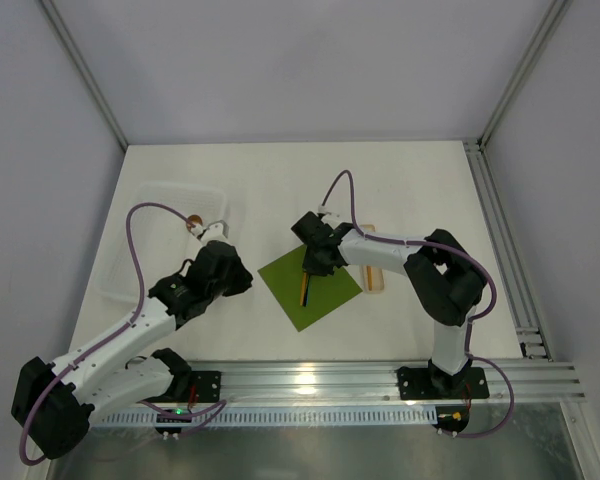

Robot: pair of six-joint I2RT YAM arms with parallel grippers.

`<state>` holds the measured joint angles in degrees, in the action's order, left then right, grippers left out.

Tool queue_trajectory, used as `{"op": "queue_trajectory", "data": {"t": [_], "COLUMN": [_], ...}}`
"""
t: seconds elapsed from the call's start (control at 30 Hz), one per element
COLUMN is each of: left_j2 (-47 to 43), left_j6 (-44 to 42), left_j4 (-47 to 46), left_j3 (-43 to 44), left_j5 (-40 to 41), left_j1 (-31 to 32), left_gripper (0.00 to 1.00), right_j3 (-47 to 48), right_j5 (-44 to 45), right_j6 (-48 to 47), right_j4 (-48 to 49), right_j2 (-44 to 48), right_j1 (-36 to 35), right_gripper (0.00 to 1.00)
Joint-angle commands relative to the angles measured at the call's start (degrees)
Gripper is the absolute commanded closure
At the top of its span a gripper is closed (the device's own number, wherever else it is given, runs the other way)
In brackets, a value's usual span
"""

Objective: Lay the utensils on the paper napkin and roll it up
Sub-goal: Place the utensils on the napkin, then pick up the utensils from the container.

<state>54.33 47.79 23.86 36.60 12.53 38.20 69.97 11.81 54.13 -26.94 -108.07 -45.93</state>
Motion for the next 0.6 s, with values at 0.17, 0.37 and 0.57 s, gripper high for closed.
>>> {"op": "queue_trajectory", "data": {"t": [0.17, 0.37, 0.57], "left_j2": [-0.5, -0.4, -1.3], "left_j6": [0.2, 0.3, 0.3], "left_j4": [-1.4, -0.9, 0.0], "left_j3": [-0.1, 0.5, 0.2], "left_j5": [-0.3, -0.8, -1.2], "left_j1": [0.1, 0.1, 0.1], "left_gripper": [0.94, 0.94, 0.93], "right_j3": [3.8, 6.3, 1.0], "right_j5": [2.6, 9.3, 10.3], "right_j6": [-1.3, -5.3, -10.7], "right_j4": [-0.7, -6.3, -8.7], "right_j2": [3.6, 12.6, 21.0], "right_j1": [-0.4, 0.1, 7.0], "right_gripper": [0.82, 0.82, 0.82]}}
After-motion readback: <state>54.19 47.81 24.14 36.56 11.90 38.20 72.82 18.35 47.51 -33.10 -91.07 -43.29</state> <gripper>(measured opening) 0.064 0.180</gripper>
